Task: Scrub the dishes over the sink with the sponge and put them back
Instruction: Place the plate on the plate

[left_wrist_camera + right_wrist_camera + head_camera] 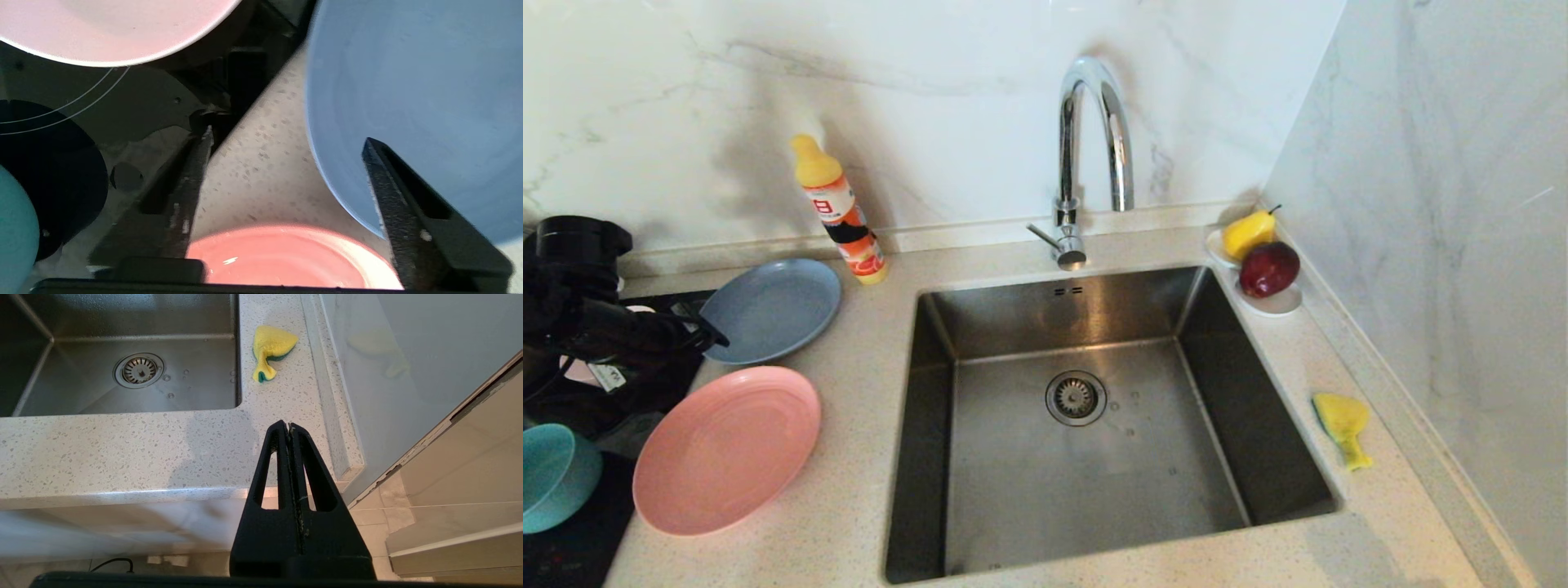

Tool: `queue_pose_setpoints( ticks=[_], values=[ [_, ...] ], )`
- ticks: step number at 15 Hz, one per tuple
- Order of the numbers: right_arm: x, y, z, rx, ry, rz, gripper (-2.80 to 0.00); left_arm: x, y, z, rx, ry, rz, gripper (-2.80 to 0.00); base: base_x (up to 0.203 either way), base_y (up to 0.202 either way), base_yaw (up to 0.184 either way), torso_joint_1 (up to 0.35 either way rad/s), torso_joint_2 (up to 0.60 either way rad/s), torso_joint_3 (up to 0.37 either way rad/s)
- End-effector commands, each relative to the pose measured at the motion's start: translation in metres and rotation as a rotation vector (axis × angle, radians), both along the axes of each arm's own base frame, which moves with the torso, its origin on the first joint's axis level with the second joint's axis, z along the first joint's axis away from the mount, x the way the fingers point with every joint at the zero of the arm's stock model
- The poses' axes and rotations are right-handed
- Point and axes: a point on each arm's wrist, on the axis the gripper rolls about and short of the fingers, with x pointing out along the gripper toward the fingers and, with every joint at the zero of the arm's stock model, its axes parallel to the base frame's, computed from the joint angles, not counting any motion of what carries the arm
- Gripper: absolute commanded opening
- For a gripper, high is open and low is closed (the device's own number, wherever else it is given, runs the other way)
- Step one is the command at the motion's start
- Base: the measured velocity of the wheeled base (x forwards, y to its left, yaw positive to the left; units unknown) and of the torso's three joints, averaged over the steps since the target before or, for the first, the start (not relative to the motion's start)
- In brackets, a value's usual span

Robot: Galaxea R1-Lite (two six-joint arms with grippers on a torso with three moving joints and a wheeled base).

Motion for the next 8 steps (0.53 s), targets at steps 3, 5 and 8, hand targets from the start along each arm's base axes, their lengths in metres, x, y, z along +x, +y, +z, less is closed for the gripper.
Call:
queue_pose_setpoints(
  ticks=[3,5,8],
  values=[
    [0.0,0.0,0.0,0.0,-0.002,0.0,-2.8,0.005,0.001,0.001,-0.039,-0.023,-0.01,0.0,0.0,0.0,0.0,0.0,0.0,0.0],
    [0.0,0.0,0.0,0.0,-0.001,0.0,-2.8,0.006,0.001,0.003,-0.071,-0.046,-0.019,0.0,0.0,0.0,0.0,0.0,0.0,0.0],
    [0.0,0.0,0.0,0.0,-0.001,-0.001,-2.8,0.013,0.004,0.002,-0.099,-0.063,0.0,0.0,0.0,0.0,0.0,0.0,0.0,0.0]
  ],
)
